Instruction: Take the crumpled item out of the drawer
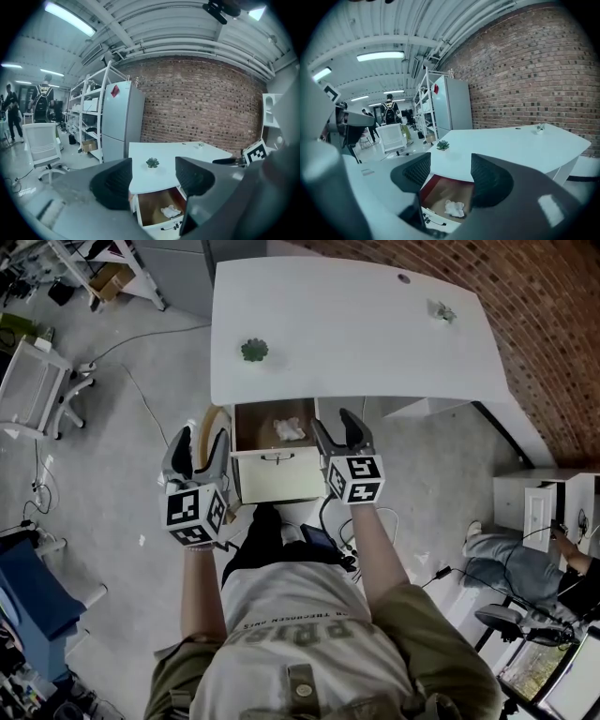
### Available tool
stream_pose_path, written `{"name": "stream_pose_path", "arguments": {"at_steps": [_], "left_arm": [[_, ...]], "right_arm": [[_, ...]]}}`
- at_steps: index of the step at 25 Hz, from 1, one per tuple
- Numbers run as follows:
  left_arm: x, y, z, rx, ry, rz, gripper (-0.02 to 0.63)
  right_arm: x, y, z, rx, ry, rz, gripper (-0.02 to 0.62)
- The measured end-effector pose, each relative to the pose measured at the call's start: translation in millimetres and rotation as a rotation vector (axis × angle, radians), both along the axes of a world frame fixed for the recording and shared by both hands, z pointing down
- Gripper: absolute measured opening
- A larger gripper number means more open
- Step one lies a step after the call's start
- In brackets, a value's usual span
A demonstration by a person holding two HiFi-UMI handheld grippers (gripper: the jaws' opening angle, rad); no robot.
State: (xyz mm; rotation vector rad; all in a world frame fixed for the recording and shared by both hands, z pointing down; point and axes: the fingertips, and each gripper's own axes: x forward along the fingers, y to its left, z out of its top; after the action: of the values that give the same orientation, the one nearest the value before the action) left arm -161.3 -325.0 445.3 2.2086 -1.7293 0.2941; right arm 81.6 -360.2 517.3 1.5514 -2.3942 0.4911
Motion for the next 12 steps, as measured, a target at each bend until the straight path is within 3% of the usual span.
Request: {"name": "stream_pose_path", "arguments": {"at_steps": [12], "left_arm": [[-11, 0, 48, -0.075, -0.018, 0.005, 0.302]], "right_arm": [[-40, -20, 108, -0.207, 0.108, -0.164, 0.274]]}}
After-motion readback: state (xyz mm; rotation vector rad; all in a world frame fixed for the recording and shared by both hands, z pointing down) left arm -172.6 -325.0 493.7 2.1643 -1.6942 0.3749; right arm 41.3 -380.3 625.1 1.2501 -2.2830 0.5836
